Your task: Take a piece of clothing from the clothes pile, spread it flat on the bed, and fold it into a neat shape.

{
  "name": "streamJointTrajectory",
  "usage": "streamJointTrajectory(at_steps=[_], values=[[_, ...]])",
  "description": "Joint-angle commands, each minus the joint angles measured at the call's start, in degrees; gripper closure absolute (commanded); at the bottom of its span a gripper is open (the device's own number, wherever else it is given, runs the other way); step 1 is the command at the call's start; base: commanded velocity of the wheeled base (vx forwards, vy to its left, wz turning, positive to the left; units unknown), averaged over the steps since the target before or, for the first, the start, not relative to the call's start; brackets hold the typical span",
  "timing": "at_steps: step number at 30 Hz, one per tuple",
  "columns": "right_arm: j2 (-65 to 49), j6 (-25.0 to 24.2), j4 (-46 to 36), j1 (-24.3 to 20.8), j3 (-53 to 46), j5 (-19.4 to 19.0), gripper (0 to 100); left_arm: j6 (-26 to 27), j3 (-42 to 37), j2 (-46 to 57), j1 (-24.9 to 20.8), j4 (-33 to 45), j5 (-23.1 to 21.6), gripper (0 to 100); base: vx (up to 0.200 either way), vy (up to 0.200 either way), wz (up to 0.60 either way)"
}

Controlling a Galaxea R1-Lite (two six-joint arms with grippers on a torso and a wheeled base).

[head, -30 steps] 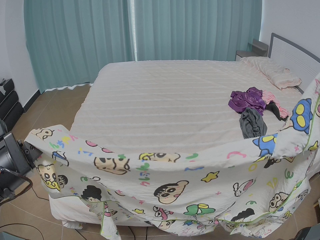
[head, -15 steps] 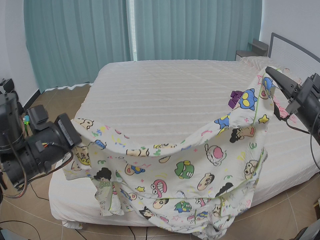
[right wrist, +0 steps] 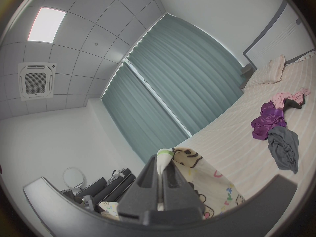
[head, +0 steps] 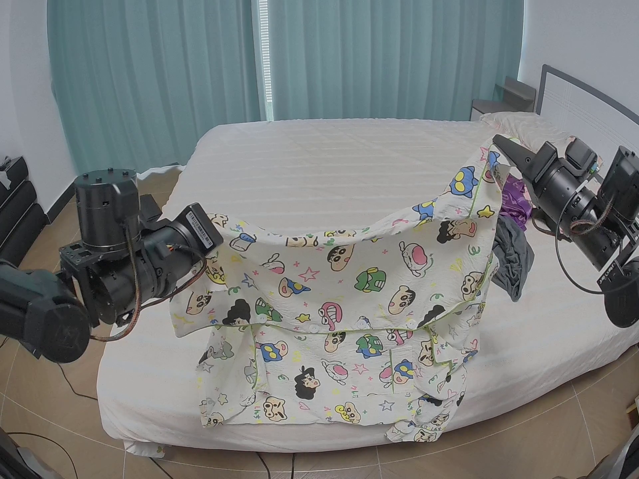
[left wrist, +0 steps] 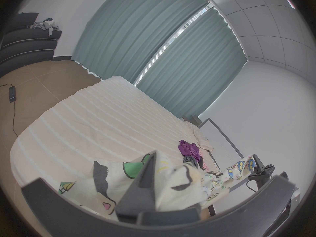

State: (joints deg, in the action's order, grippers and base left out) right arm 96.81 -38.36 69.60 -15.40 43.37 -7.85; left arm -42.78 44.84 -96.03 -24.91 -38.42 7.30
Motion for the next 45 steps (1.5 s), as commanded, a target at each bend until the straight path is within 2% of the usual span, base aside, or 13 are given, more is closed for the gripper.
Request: streamJointTrajectory(at_steps=[1, 9, 15, 21, 35, 45], values=[[3.8, 0.0, 0.5, 0.6, 2.4, 1.1, 100, 0.0, 2.1, -3.9, 1.1, -0.4, 0.1, 100, 0.2, 0.0, 0.0], [4.2, 0.0, -0.4, 0.3, 5.7, 1.2, 100, 0.2, 5.2, -4.5, 1.0, 0.4, 0.0, 100, 0.2, 0.0, 0.0], [7.9, 0.0, -0.4, 0.6, 7.8, 1.8, 100, 0.2, 8.3, -10.8, 2.2, 0.6, 0.0, 100, 0.2, 0.0, 0.0], [9.4, 0.0, -0.4, 0.5, 8.7, 3.1, 100, 0.2, 9.3, -12.8, 2.6, 0.4, 0.0, 100, 0.2, 0.0, 0.0], [15.8, 0.0, -0.2, 0.6, 10.1, 3.4, 100, 0.1, 10.2, -17.4, 3.3, 0.4, 0.1, 100, 0.0, 0.0, 0.0], [22.6, 0.1, -0.6, 1.0, 16.3, 7.4, 100, 0.0, 14.8, -23.2, 5.0, 0.4, -0.1, 100, 0.0, 0.0, 0.0]])
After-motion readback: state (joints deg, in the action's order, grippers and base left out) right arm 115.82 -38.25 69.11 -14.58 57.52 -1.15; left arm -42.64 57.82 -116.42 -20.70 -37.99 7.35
